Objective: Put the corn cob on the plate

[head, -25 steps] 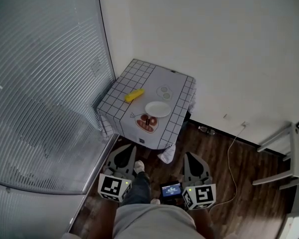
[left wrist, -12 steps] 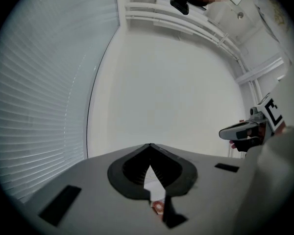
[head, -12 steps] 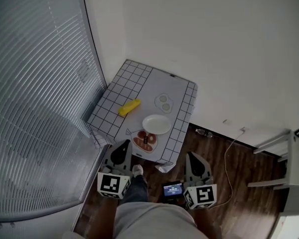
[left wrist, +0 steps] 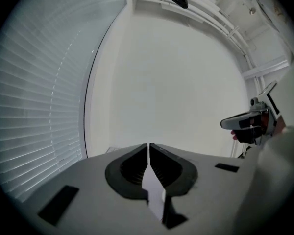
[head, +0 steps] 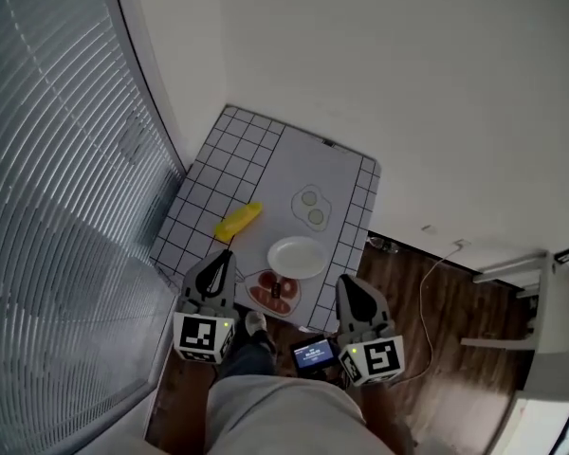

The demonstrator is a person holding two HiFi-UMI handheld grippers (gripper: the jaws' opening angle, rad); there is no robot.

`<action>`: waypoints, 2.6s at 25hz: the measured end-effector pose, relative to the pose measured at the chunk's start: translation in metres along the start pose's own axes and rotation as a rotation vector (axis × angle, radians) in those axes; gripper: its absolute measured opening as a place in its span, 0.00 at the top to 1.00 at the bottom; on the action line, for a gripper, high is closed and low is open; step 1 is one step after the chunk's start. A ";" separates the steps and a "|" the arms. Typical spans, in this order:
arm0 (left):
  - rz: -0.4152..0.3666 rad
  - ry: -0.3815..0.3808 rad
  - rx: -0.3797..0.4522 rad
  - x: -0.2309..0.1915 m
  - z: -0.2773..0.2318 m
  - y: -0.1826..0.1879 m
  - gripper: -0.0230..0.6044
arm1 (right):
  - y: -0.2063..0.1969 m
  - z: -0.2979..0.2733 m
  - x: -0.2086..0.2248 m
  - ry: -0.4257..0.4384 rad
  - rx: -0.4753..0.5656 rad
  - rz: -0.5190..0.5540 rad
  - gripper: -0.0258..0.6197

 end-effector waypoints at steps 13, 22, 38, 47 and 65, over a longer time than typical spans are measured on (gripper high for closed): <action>-0.051 -0.009 -0.241 -0.050 -0.077 -0.055 0.95 | -0.006 -0.079 -0.001 0.092 -0.125 0.050 0.95; -0.031 0.022 -0.280 -0.056 -0.096 -0.083 0.95 | -0.042 -0.117 0.001 0.171 -0.173 0.083 0.95; -0.067 0.127 -0.297 -0.050 -0.108 -0.122 0.95 | -0.080 -0.208 0.004 0.451 -0.220 0.320 0.95; -0.026 0.193 -0.303 -0.048 -0.107 -0.143 0.94 | -0.095 -0.241 -0.022 0.617 -0.198 0.430 0.95; -0.136 0.122 -0.399 -0.070 -0.119 -0.158 0.89 | -0.094 -0.308 -0.080 0.864 -0.233 0.684 0.62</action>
Point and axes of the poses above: the fingertips, and each gripper's own axes: z backward along the fingers, x to its right, y out of its top, the point moved 4 cm from there along z, backward along the fingers, and after that the axes turned 9 degrees about -x, right-handed, at the moved point
